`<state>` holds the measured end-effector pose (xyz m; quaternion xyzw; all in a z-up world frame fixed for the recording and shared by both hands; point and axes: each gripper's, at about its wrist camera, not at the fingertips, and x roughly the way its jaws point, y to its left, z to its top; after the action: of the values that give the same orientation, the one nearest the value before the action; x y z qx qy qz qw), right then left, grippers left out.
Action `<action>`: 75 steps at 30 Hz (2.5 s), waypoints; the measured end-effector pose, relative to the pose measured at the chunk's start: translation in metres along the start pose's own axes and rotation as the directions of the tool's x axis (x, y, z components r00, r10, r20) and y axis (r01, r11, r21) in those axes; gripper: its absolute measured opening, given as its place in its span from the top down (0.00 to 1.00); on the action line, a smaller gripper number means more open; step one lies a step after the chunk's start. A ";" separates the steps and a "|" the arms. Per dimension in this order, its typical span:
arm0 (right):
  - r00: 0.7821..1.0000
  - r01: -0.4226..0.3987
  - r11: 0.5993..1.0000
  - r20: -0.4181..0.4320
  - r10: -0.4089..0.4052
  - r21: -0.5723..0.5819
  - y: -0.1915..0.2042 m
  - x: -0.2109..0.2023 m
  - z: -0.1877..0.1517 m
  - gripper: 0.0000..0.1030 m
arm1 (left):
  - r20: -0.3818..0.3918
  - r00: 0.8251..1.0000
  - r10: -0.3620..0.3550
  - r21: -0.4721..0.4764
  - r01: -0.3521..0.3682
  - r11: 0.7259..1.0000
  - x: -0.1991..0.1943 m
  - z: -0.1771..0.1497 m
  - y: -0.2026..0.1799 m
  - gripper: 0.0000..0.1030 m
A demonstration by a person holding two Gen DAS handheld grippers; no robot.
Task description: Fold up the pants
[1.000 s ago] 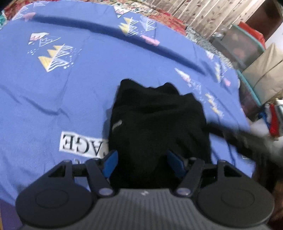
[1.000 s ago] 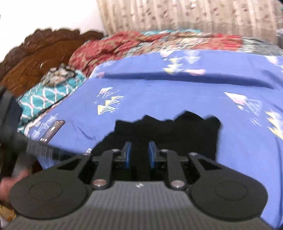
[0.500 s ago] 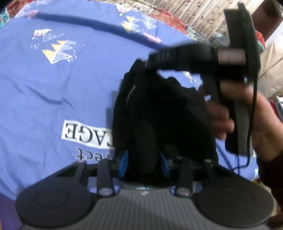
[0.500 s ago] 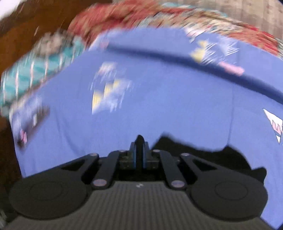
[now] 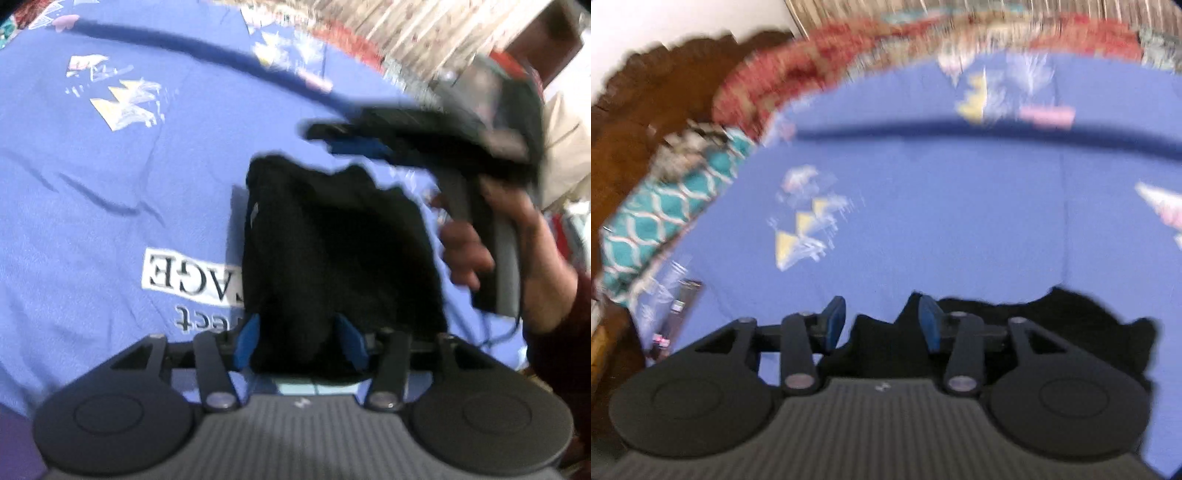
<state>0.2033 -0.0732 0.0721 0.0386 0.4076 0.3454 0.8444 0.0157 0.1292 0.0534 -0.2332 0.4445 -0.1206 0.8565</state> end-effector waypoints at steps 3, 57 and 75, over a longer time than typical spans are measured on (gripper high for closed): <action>0.998 -0.003 1.000 0.064 0.004 -0.019 -0.006 -0.047 -0.018 0.56 | 0.054 0.998 -0.027 -0.067 0.031 0.997 -0.013 0.011 0.012 0.40; 0.922 -0.318 0.926 0.293 0.253 0.202 -0.087 -0.077 -0.013 0.55 | 0.116 0.969 -0.219 0.030 0.217 0.976 0.076 0.134 -0.027 0.53; 0.982 -0.115 0.898 0.186 0.038 0.425 -0.219 0.070 0.053 0.40 | 0.068 0.994 0.090 -0.003 -0.090 0.996 0.278 0.255 0.009 0.31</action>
<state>0.3923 -0.1847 -0.0148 0.2711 0.3976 0.2744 0.8326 0.3843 0.0967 -0.0201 -0.2171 0.4251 -0.0738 0.8756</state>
